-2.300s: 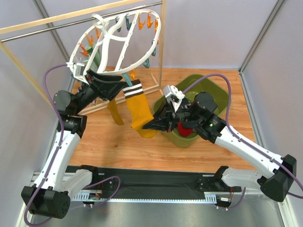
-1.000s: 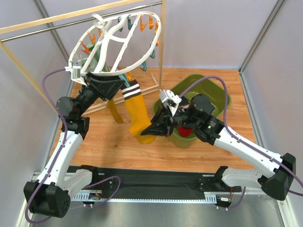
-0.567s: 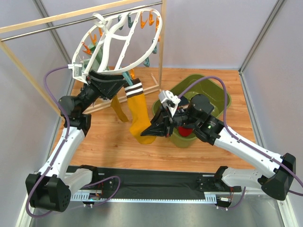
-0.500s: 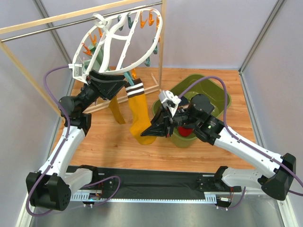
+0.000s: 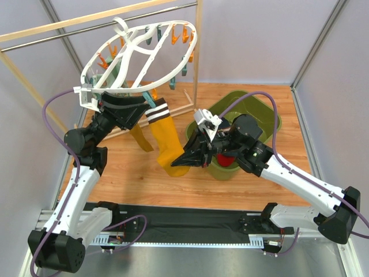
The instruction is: Remove the socks clipped to the hanger
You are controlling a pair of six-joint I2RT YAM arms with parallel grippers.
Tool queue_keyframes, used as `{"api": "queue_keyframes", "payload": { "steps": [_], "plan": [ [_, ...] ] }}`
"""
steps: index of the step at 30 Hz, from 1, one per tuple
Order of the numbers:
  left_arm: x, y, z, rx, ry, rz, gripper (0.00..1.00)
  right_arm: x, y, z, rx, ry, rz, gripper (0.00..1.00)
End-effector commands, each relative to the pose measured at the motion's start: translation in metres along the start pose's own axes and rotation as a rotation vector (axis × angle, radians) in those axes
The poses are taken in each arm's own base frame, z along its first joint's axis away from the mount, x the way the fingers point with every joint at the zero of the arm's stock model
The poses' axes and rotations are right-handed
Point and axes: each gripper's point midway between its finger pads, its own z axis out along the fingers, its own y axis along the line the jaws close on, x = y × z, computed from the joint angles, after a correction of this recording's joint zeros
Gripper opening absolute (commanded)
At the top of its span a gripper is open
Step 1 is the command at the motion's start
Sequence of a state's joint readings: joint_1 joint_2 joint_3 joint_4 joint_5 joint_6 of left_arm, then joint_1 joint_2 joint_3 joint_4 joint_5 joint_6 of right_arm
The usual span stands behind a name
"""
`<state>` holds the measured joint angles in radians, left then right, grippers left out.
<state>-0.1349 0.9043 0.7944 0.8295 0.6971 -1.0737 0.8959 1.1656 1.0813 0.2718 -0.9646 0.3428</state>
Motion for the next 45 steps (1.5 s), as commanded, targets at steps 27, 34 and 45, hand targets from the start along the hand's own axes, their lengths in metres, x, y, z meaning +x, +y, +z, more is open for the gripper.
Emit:
{"api": "queue_keyframes", "payload": {
  "steps": [27, 34, 45],
  "plan": [
    [0.000, 0.009, -0.010, -0.100, -0.010, 0.053, 0.78, -0.015, 0.027, 0.016, -0.127, 0.007, -0.036, 0.00],
    [-0.001, 0.000, 0.003, 0.007, 0.017, 0.029, 0.77, 0.004, 0.011, 0.020, -0.107, 0.082, -0.057, 0.00],
    [0.001, 0.016, 0.009, -0.013, 0.043, 0.042, 0.77, 0.002, 0.022, 0.018, -0.179, 0.096, -0.096, 0.00]
  ]
}}
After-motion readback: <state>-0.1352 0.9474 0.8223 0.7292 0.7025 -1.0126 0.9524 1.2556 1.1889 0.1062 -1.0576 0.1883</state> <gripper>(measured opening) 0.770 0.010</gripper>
